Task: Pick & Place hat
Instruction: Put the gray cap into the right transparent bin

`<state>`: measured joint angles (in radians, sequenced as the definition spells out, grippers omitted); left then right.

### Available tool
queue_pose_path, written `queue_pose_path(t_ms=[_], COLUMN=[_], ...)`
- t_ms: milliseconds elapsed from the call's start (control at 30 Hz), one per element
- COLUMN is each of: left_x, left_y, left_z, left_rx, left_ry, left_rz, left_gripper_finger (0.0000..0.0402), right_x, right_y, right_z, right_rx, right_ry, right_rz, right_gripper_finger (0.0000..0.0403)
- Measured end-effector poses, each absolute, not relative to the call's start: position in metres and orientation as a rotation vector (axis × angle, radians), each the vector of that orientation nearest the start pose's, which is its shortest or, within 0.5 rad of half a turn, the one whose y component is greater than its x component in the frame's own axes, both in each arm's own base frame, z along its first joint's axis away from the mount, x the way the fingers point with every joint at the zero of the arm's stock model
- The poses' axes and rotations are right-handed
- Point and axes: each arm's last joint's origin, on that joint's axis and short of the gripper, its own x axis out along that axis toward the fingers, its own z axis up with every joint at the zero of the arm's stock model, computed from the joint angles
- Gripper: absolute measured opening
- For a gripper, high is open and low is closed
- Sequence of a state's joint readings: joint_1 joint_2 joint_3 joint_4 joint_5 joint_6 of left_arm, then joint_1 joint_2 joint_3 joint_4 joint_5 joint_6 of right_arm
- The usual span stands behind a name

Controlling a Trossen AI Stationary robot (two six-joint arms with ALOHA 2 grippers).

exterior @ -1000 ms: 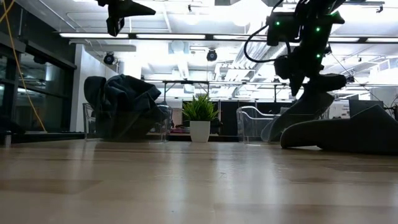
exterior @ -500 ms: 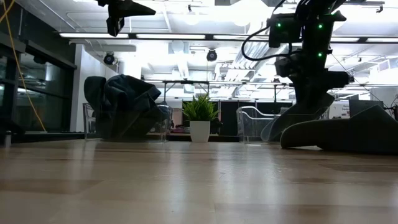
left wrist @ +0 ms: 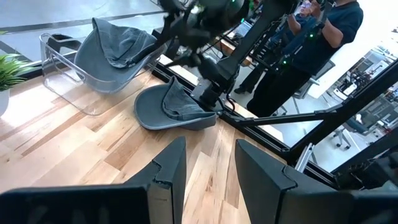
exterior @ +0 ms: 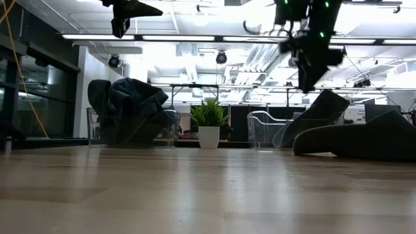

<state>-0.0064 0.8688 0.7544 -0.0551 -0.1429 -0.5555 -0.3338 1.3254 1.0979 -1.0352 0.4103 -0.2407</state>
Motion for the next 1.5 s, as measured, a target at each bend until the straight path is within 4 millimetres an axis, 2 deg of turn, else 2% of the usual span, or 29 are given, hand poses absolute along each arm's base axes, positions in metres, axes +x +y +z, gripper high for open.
queue_pose_path(t_ms=[267,533,667,867,1267,1500], left_x=[0.195,0.195,0.195,0.195,0.195,0.194], left_y=[0.003,0.003,0.003,0.003,0.003,0.003], left_z=[0.320,0.320,0.320,0.320,0.320,0.317], left_rx=[-0.540,-0.540,-0.540,-0.540,-0.531,-0.519], left_ry=[0.127,0.128,0.128,0.128,0.134,0.162], left_rz=[0.179,0.177,0.177,0.177,0.176,0.183], left_gripper_finger=[0.0115,0.0115,0.0115,0.0115,0.0115,0.0115], right_x=[0.223,0.221,0.220,0.221,0.216,0.205], right_y=[-0.085,-0.075,-0.071,-0.056,-0.016,0.009], right_z=[0.320,0.344,0.340,0.321,0.296,0.290], right_rx=[0.058,0.307,0.431,0.606,0.693,0.618], right_ry=[1.207,1.154,1.179,1.253,1.427,1.442], right_rz=[-0.502,-0.343,-0.247,-0.150,-0.209,-0.326], right_gripper_finger=[0.0209,0.0209,0.0209,0.0209,0.0209,0.0209])
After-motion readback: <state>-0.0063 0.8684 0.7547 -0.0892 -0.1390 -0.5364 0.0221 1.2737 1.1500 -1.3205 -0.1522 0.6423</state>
